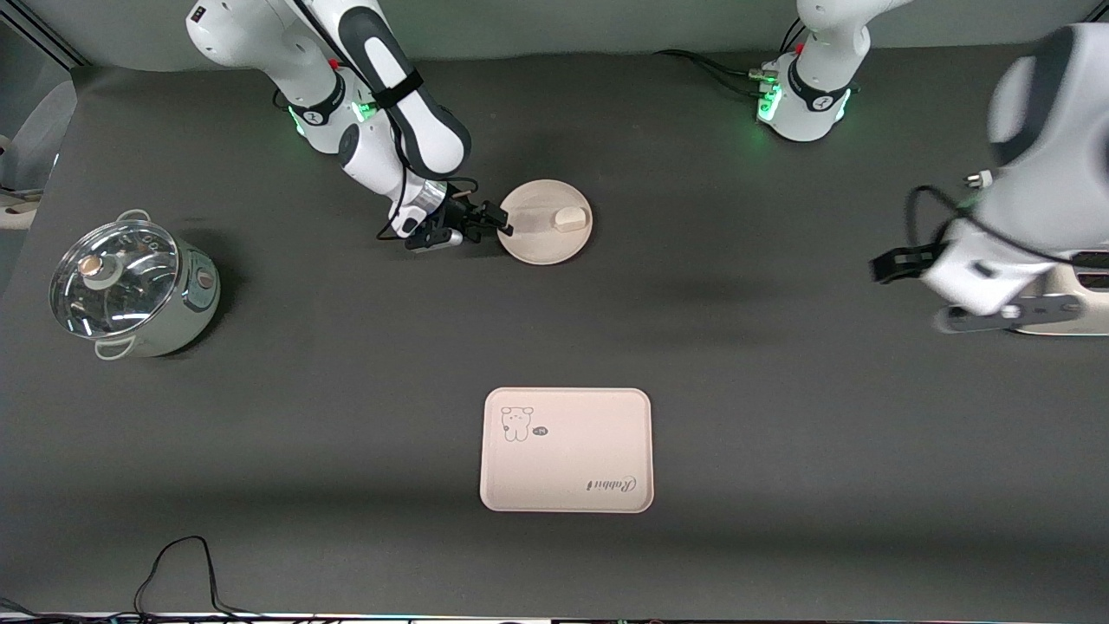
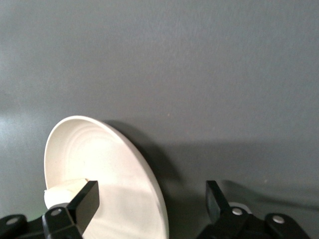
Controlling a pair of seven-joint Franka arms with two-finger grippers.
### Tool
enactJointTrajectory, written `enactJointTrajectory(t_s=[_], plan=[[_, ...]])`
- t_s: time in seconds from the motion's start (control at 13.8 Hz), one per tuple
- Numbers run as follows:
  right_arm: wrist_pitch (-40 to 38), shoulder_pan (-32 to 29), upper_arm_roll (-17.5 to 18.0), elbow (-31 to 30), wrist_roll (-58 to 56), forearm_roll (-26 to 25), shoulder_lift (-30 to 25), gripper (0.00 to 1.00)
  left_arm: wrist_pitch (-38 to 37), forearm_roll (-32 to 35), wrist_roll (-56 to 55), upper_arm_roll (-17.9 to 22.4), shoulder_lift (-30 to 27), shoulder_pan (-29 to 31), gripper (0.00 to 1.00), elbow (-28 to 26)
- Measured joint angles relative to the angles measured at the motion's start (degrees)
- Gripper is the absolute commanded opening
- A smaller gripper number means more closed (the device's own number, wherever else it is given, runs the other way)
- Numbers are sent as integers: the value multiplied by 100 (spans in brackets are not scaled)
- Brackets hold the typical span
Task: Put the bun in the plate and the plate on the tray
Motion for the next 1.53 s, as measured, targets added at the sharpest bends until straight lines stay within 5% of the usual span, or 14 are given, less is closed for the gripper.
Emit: enactJointTrajectory(t_s=[0.36, 0.65, 1.31, 1.53], plan=[[274, 419, 0, 0, -9, 343, 8, 36, 445, -603, 516, -4, -62, 872, 100, 22], [391, 554, 0, 0, -9, 426, 19, 0, 280, -612, 527, -36, -95, 925, 100, 450], [582, 622, -9, 51, -19, 666, 40, 0, 334, -508, 704, 118, 20, 803, 100, 300], [607, 621, -32, 91, -19, 662, 40, 0, 365, -513, 713, 1541, 26, -568, 100, 278]])
